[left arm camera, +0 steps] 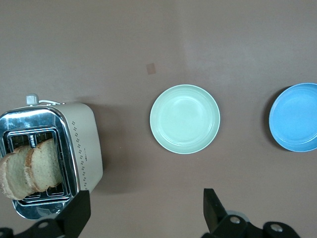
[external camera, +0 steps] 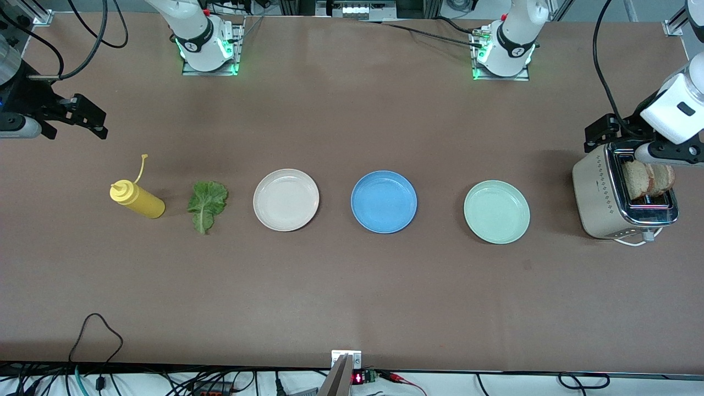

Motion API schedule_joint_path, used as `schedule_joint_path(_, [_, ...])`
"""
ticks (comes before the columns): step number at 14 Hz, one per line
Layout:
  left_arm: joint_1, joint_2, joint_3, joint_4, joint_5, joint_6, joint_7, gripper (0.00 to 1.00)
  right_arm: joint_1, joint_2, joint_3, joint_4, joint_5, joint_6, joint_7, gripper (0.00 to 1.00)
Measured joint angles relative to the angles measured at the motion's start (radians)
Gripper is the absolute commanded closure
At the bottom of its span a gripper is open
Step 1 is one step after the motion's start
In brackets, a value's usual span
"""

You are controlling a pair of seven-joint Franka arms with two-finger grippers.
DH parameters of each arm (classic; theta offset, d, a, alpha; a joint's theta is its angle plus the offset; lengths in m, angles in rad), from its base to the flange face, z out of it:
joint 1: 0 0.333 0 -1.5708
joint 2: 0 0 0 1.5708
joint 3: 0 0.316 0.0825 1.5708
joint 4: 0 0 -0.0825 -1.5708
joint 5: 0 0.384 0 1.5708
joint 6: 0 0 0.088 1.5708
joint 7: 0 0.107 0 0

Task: Make sandwich in blue plate with both arms
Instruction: 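Reach the left gripper down to a bread slice in the toaster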

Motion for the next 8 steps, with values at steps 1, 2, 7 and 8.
schedule_joint_path(1, [0.000, 0.002, 0.000, 0.003, 0.000, -0.001, 0.000, 0.00, 0.000, 0.000, 0.000, 0.000, 0.000, 0.000, 0.000, 0.00])
schedule_joint_path(2, [0.000, 0.004, 0.000, 0.005, 0.000, -0.001, 0.000, 0.00, 0.000, 0.000, 0.000, 0.000, 0.000, 0.000, 0.000, 0.00])
schedule_joint_path(7, [0.000, 0.006, 0.000, 0.008, 0.000, -0.017, 0.000, 0.00, 0.000, 0.000, 0.000, 0.000, 0.000, 0.000, 0.000, 0.00])
schedule_joint_path(8, [0.000, 0.006, 0.000, 0.008, 0.000, -0.020, 0.000, 0.00, 0.000, 0.000, 0.000, 0.000, 0.000, 0.000, 0.000, 0.00])
